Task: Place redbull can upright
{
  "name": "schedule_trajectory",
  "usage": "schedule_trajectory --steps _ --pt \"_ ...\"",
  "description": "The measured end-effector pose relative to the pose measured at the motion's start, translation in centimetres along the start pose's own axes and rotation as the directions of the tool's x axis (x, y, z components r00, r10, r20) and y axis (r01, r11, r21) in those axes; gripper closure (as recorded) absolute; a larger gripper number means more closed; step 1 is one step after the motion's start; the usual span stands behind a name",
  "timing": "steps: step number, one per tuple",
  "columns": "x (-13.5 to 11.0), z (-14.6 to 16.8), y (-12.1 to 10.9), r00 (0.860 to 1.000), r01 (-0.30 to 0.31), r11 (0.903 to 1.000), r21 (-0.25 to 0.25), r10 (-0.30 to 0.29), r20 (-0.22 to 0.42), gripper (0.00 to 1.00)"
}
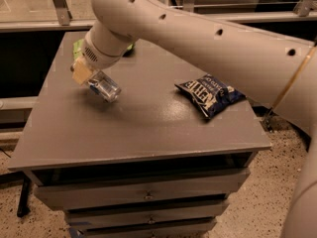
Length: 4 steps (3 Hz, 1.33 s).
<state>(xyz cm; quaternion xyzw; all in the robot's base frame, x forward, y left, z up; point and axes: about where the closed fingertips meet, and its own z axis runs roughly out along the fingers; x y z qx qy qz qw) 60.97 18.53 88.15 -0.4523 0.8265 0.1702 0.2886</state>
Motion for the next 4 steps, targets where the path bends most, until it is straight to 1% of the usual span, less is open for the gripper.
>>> schedule_trajectory --steps 1,2,3,4 --pt "-2.4 -2.2 -0.9 0.977 0.009 0.9990 -0.044 0.000 0.215 1.00" --pt "-4.2 -5.2 -1.4 0.907 0.027 0.9981 -0.056 -0.001 0.420 1.00" --pt "-4.3 -8.0 -1.4 0.821 0.037 0.9986 -0.037 -0.009 0.571 1.00" --pt "-2.5 -9.3 -1.9 0.743 0.017 0.9997 -0.020 0.001 0.669 1.00"
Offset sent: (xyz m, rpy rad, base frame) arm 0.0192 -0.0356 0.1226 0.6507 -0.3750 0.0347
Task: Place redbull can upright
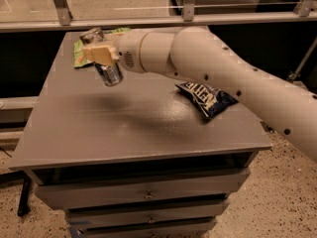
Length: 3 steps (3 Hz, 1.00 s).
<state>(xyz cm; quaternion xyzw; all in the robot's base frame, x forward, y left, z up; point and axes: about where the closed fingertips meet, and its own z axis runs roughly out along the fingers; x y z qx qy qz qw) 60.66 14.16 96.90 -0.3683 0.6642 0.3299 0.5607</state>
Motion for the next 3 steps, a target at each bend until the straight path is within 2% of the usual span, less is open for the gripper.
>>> schedule_trajectory --steps 1,2,3 --pt "-2.12 -1.16 1.20 0.998 0.026 0.9997 -0.001 -0.026 0.057 1.00" --pt "-2.14 -0.98 1.41 0.998 0.023 0.9997 -0.005 -0.023 0.055 1.00" --pt "-1.87 -0.69 1.60 0.993 0.001 1.0000 0.008 -0.001 0.117 1.00"
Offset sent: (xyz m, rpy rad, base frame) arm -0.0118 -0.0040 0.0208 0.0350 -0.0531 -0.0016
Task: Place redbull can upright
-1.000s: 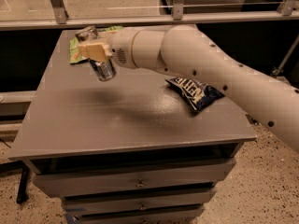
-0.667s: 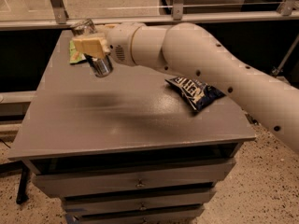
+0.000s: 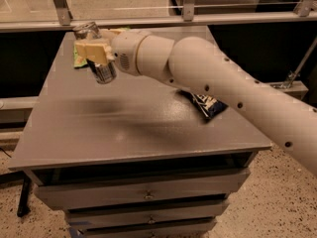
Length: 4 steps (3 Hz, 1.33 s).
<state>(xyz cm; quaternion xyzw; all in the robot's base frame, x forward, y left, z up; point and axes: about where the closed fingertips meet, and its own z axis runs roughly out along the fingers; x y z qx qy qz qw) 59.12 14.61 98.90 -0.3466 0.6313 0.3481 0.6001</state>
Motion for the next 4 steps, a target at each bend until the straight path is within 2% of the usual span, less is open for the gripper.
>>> schedule_trajectory --steps 1,2,4 --pt "0.5 1.0 0.2 0.994 -0.017 0.9997 0.017 0.015 0.109 1.00" --pt "1.3 2.1 0.2 0.985 -0.009 0.9996 0.025 0.005 0.172 1.00" --pt "3.9 2.4 0.5 0.981 -0.017 0.9992 0.035 0.010 0.192 1.00"
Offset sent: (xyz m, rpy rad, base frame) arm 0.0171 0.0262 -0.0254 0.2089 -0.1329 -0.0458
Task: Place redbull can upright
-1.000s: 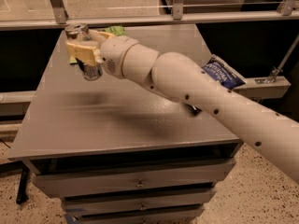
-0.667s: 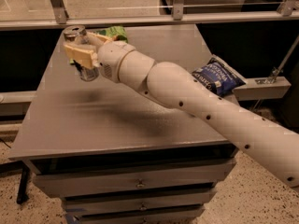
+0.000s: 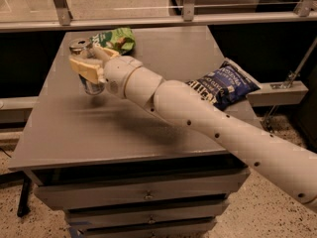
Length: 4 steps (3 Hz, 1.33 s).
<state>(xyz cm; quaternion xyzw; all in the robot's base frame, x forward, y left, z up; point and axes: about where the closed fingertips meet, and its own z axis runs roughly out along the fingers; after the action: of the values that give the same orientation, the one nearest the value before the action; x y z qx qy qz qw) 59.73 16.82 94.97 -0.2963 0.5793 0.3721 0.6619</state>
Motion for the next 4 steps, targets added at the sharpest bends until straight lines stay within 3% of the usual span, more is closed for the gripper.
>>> schedule_trajectory --steps 2,3,4 --pt "2.0 -1.2 0.4 1.000 -0.017 0.9996 0.023 0.017 0.005 1.00" --pt "2.6 -1.8 0.4 1.000 -0.022 0.9991 0.037 0.021 0.006 0.84" --pt "2.9 -2.3 0.5 1.000 -0.030 0.9987 0.040 0.030 0.002 0.61"
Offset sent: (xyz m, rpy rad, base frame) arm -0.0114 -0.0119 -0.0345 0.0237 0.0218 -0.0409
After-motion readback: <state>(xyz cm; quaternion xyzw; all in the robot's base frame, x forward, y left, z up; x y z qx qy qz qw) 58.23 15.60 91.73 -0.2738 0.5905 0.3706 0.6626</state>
